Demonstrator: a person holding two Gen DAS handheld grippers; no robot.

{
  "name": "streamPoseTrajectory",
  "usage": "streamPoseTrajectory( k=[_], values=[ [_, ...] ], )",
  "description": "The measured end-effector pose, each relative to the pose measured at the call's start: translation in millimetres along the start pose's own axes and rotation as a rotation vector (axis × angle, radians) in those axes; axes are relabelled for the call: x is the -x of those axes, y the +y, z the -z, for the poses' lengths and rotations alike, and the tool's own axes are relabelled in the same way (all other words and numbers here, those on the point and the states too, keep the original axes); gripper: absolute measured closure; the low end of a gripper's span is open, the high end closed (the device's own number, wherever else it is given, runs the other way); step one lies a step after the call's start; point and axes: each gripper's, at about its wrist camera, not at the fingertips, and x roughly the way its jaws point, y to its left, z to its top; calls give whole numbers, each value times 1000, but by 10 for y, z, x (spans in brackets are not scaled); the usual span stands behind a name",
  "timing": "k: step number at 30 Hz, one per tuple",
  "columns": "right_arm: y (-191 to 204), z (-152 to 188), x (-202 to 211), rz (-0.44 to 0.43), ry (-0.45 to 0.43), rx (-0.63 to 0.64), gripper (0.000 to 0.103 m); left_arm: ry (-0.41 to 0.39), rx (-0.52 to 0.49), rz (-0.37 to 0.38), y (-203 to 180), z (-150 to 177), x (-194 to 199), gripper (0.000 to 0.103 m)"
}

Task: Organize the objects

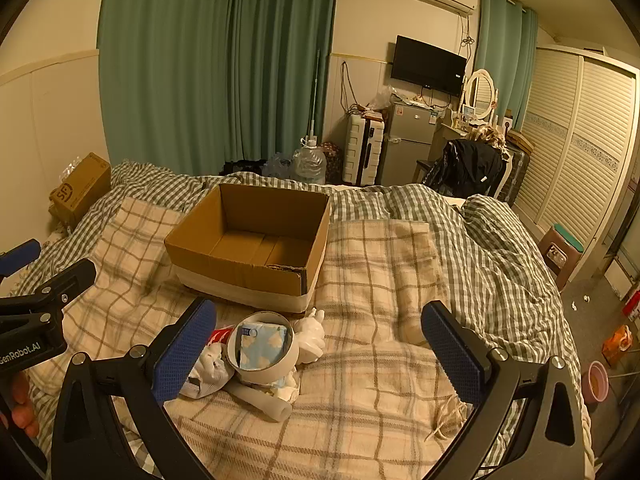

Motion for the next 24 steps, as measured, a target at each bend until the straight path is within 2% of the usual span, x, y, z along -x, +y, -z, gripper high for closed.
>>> streamPoseTrajectory(
  k=[7, 10, 24],
  values=[
    [4, 4, -7, 1, 1, 1, 0, -28, -23, -24, -47, 4, 31, 0],
    [-3, 16, -17, 1, 4, 1, 0, -11, -34, 7, -62, 4, 13, 0],
    [-17, 19, -41, 4, 11, 8, 0, -9, -27, 1, -71, 6, -1, 0]
  ],
)
